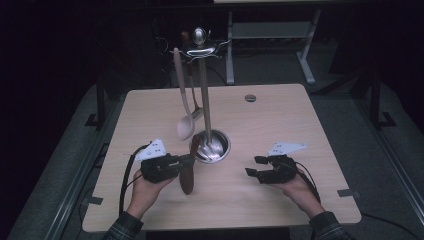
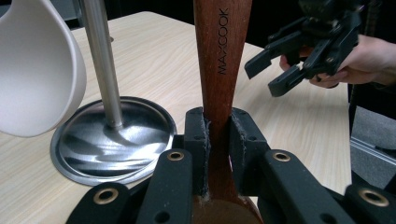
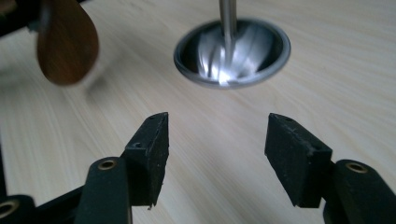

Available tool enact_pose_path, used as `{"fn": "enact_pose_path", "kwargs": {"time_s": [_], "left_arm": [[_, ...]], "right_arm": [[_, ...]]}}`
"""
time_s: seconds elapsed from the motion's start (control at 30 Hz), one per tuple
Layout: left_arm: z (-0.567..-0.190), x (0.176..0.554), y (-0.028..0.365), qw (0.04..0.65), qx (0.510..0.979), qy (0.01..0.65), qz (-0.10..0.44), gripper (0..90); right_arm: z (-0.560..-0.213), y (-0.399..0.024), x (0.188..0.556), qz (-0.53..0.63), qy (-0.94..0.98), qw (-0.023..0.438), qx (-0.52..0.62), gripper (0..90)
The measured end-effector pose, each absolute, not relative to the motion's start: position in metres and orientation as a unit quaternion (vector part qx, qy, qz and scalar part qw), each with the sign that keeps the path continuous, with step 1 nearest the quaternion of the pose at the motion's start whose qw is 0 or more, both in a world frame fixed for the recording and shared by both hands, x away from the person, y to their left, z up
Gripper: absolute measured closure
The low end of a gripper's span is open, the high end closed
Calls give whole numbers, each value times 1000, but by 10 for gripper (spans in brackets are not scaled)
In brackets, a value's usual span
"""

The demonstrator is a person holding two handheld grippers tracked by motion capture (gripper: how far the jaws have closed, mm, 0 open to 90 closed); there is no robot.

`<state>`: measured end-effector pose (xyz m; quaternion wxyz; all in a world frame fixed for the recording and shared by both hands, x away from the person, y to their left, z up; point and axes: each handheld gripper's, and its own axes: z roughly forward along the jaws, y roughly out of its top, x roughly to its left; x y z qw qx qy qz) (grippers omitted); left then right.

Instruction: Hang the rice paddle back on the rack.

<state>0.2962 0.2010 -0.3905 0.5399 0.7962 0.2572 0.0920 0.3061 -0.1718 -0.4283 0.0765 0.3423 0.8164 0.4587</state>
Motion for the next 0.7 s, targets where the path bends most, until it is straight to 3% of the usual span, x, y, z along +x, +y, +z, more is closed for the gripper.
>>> {"fn": "enact_pose_path", "kwargs": {"time_s": [0.7], "left_arm": [[-388, 299, 163, 544, 787, 267, 118, 783]], "right_arm": [[-370, -121, 314, 557, 783, 57, 272, 444]]}}
